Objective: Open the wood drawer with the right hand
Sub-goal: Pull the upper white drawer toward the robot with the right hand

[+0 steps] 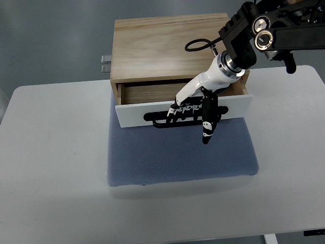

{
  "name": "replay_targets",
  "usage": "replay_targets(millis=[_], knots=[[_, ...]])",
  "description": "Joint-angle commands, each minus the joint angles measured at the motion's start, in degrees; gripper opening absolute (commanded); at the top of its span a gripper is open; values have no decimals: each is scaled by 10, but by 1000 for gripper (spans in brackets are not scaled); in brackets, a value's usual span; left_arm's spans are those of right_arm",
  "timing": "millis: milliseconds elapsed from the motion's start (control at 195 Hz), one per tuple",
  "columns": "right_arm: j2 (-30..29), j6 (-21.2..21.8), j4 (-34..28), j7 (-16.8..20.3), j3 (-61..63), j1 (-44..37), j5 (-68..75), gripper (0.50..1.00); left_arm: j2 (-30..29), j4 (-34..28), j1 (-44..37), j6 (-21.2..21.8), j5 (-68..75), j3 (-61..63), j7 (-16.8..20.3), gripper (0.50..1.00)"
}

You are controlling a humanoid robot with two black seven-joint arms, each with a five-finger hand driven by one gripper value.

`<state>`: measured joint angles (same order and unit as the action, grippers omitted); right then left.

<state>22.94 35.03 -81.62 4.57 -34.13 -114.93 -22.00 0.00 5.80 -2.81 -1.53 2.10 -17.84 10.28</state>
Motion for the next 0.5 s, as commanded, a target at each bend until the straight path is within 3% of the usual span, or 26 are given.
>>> replay_targets(millis=[0,493], knots=[[7,0,-14,-5,1,-6,0,942,0,0,0,-1,0,0,0,1000],[27,0,-53,-14,3,-20,0,942,0,0,0,0,-1,0,0,1000]])
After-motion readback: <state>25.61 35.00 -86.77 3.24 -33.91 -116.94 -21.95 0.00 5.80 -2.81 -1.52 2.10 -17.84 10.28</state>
